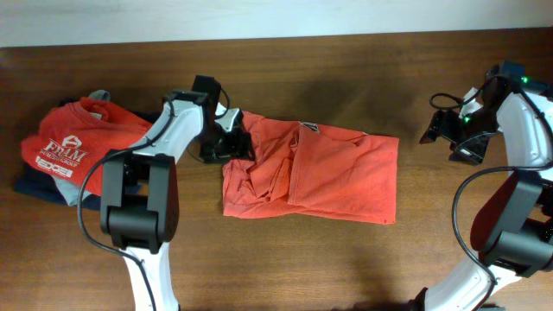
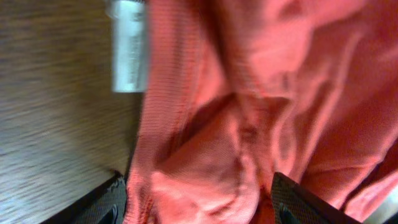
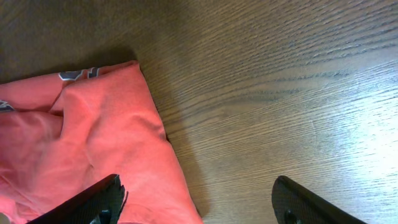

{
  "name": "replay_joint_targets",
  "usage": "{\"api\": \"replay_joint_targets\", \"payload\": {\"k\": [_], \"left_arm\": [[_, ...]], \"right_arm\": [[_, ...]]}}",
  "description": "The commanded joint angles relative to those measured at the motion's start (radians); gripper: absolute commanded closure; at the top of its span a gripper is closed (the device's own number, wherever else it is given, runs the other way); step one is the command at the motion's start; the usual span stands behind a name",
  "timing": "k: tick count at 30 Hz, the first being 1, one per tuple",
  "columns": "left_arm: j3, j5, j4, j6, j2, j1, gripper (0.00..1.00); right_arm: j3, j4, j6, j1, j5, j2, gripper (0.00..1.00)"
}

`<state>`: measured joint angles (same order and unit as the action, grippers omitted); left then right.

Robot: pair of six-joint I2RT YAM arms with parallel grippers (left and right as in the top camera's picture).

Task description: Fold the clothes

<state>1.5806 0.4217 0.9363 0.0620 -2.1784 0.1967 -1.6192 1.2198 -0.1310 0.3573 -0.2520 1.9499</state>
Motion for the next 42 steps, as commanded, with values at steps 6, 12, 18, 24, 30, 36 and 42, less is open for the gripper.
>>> {"api": "replay_joint_targets", "payload": {"k": [6,12,18,24,30,36,42], "left_arm": [[-0.126,0.187,-0.111,-0.029,-0.033,0.051,0.31],[-0.125,0.206,-0.104,-0.013,-0.032,0.052,0.93],[-0.047,0.123,0.019,0.005,0.01,-0.025,0.99],[0.214,-0.058,0.234,-0.004,0.1,-0.063,0.99],[0.438,-0.146,0.364,-0.006,0.118,0.06,0.99],[0.439,-0.204,0.355,0.042,0.103,0.28,0.99],[0.439,-0.338,0.325,0.058,0.045,0.477,0.99]], "right_arm": [[-0.006,0.0,0.003,-0.003,-0.006,-0.003,0.19],[-0.006,0.004,0.003,-0.003,-0.006,-0.003,0.2],[-0.006,0.009,0.003,-0.003,-0.006,-0.003,0.2],[-0.006,0.007,0.003,-0.003,-0.006,-0.003,0.2],[-0.006,0.003,0.003,-0.003,-0.006,-0.003,0.2],[-0.006,0.003,0.003,-0.003,-0.006,-0.003,0.2],[-0.006,0.004,0.003,-0.003,-0.006,-0.003,0.2]]}}
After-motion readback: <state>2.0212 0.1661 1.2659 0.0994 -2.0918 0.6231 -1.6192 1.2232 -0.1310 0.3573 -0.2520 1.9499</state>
